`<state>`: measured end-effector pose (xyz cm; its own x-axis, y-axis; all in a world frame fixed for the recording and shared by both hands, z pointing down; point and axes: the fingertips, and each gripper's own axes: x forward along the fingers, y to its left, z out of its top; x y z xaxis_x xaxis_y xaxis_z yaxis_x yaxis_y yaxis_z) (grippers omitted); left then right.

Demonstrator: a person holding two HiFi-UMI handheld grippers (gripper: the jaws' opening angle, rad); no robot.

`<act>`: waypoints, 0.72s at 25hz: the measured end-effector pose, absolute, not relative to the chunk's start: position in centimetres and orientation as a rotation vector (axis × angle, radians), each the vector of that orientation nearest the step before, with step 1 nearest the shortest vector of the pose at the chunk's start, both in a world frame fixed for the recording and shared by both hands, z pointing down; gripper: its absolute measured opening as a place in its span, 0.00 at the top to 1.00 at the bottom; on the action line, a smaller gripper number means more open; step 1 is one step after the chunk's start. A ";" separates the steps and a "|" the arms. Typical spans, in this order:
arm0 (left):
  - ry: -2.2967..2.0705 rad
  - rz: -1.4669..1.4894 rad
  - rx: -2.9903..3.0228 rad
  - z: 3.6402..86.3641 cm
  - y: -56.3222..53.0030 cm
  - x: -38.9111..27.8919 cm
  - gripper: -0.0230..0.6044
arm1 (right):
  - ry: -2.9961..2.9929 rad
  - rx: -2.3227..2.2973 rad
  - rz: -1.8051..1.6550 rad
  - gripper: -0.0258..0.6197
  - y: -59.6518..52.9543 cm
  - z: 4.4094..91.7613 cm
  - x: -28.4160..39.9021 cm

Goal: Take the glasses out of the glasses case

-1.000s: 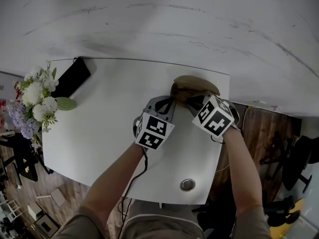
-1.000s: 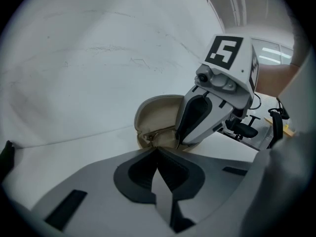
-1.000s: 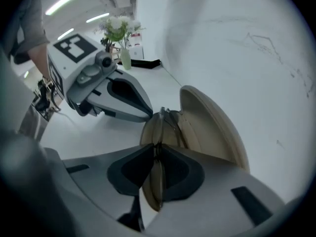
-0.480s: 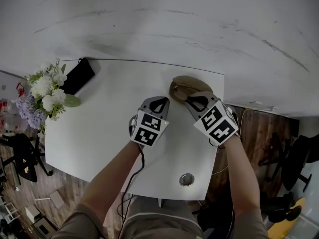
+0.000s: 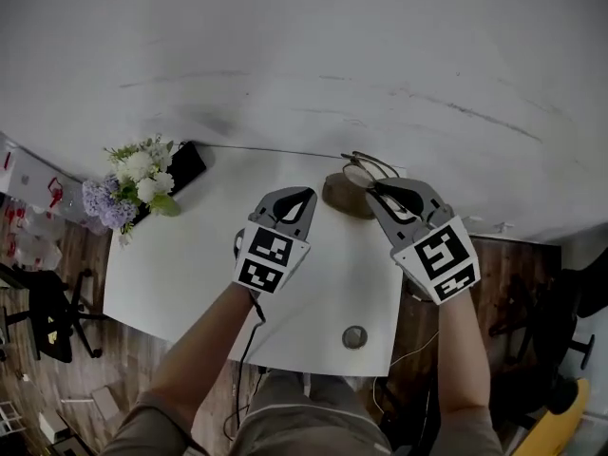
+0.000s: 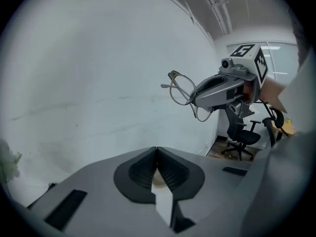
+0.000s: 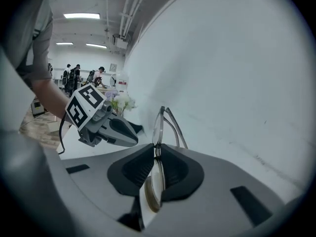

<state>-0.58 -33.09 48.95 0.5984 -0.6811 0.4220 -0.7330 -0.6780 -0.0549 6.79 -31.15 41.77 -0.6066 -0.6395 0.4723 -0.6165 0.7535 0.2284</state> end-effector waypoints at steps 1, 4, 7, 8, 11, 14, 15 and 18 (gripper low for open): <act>-1.210 0.607 2.716 47.2 -32.8 -0.8 0.94 | -2.428 0.978 -0.083 0.87 -30.6 39.9 7.0; -1.245 0.524 2.755 42.4 -31.6 -1.4 0.94 | -2.477 1.071 -0.178 0.87 -28.5 34.5 7.6; -1.278 0.466 2.804 37.9 -29.9 -2.0 0.94 | -2.527 1.138 -0.290 0.87 -25.9 29.7 8.1; -1.287 0.451 2.828 36.4 -29.3 -2.1 0.94 | -2.538 1.157 -0.314 0.87 -25.0 28.3 8.3; -1.304 0.398 2.881 32.5 -27.2 -2.6 0.94 | -2.585 1.224 -0.357 0.87 -22.2 24.6 8.7; -1.322 0.332 2.920 29.3 -25.2 -3.3 0.94 | -2.637 1.294 -0.387 0.87 -19.5 21.6 9.1; -1.327 0.313 2.931 28.5 -24.6 -3.5 0.94 | -2.653 1.310 -0.391 0.87 -18.7 21.0 9.2; -1.338 0.267 2.948 26.8 -22.7 -4.4 0.94 | -2.685 1.345 -0.397 0.87 -16.4 19.8 9.2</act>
<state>-4.35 -22.68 26.78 0.6480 -0.7544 0.1051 -0.7368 -0.6558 -0.1645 9.16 -16.41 19.82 -0.6008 -0.7992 -0.0165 -0.7698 0.5729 0.2814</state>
